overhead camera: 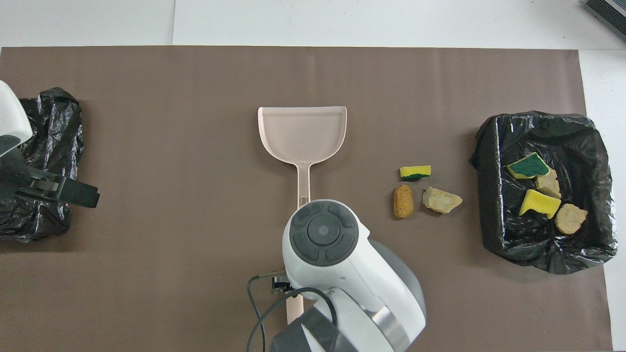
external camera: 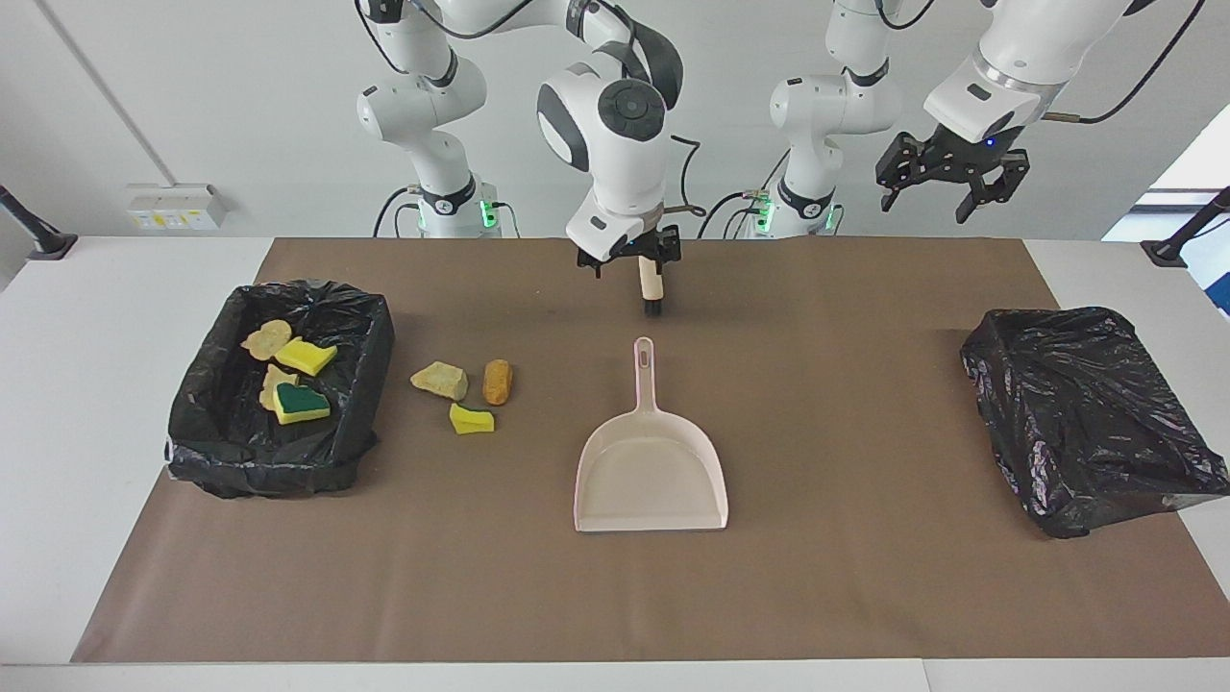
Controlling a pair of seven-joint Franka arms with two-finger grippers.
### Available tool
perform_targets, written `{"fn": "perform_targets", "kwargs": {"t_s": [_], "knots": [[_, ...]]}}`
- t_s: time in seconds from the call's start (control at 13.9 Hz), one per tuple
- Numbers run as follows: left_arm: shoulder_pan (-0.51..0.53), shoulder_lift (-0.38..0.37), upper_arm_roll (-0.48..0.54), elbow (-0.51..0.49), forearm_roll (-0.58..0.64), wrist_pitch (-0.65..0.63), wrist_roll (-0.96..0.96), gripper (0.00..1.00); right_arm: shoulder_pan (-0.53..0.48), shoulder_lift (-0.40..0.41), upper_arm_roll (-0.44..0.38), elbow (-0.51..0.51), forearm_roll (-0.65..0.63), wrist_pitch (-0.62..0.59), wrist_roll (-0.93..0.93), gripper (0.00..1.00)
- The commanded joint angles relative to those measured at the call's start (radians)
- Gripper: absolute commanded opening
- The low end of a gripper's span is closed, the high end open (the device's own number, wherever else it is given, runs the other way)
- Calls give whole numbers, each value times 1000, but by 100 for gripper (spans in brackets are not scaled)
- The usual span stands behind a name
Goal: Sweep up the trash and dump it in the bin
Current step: 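Release the dustpan and withdraw the right gripper toward the robot, then reach the left gripper to the dustpan handle and grasp it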
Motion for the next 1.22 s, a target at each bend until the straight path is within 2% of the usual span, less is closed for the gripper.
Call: {"fn": "perform_targets", "kwargs": {"t_s": [0.0, 0.29, 0.5, 0.72, 0.86, 1.01, 1.15], "knots": [[10, -27, -7, -27, 9, -7, 18, 100, 72, -187, -2, -284, 87, 160, 76, 100], [10, -28, -5, -30, 9, -5, 18, 100, 183, -205, -2, -429, 109, 287, 142, 100], [7, -25, -7, -34, 8, 25, 13, 100, 240, -191, -2, -476, 129, 362, 171, 100], [-9, 1, -16, -50, 2, 152, 4, 100, 289, -163, -2, -520, 129, 465, 205, 100], [-71, 35, -18, -57, 0, 202, -5, 100, 302, -153, -2, -521, 129, 475, 205, 100], [-140, 77, -18, -78, 0, 266, -103, 100, 305, -137, 0, -529, 129, 510, 205, 100], [-181, 104, -18, -134, 0, 370, -154, 100, 328, -131, 0, -529, 131, 519, 205, 97]]}}
